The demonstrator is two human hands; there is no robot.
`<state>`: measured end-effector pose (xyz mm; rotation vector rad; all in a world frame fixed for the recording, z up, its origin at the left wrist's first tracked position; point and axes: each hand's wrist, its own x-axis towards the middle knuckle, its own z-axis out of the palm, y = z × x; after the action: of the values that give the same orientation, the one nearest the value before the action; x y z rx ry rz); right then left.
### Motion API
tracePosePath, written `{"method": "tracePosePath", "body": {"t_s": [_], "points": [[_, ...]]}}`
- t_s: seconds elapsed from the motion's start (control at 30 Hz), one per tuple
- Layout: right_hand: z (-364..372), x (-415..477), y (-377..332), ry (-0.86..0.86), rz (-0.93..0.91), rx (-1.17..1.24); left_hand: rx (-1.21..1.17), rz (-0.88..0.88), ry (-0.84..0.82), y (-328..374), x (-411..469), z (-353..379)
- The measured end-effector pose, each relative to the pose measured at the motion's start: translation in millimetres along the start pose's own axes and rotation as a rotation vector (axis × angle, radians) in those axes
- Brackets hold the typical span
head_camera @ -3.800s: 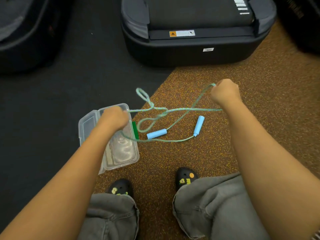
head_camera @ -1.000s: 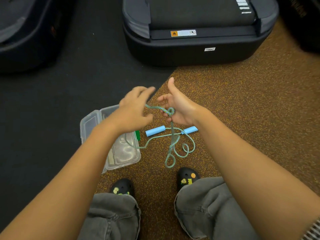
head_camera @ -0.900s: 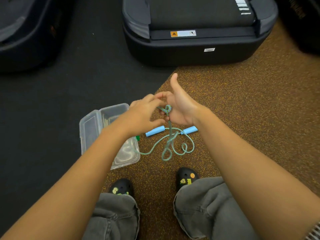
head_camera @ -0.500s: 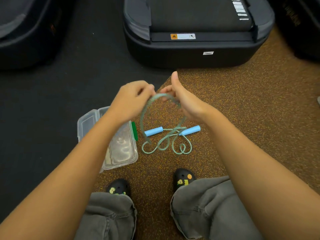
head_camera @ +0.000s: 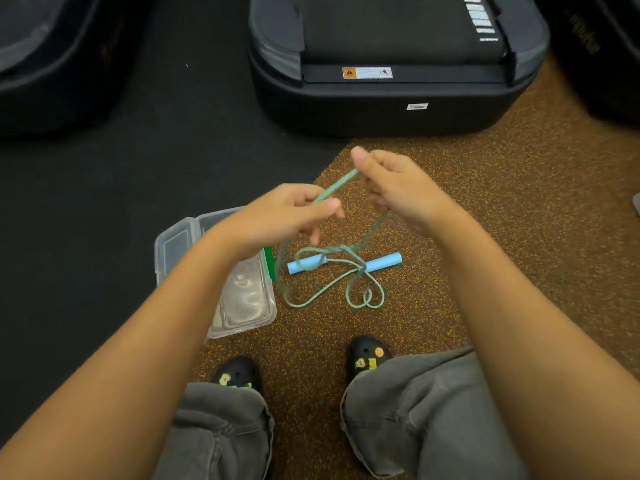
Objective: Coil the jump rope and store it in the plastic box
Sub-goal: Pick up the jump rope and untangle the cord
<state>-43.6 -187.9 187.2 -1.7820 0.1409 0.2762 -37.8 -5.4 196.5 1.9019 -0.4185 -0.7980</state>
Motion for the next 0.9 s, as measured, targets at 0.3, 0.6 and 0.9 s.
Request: {"method": "tracePosePath", "body": {"t_s": [0.3,0.6,0.9], "points": [[-51,5,29,0.543,0.188,-0.246,-0.079,-0.097,0.083,-9,-7,-24],[33,-26,-5,-0.181,0.143,-0.357,-0.868,-0.07,0.033,6,6,2],[32,-44,-17,-0.402,0.061,-0.1,-0.916,-0.001,0.156,1,11,2]]}}
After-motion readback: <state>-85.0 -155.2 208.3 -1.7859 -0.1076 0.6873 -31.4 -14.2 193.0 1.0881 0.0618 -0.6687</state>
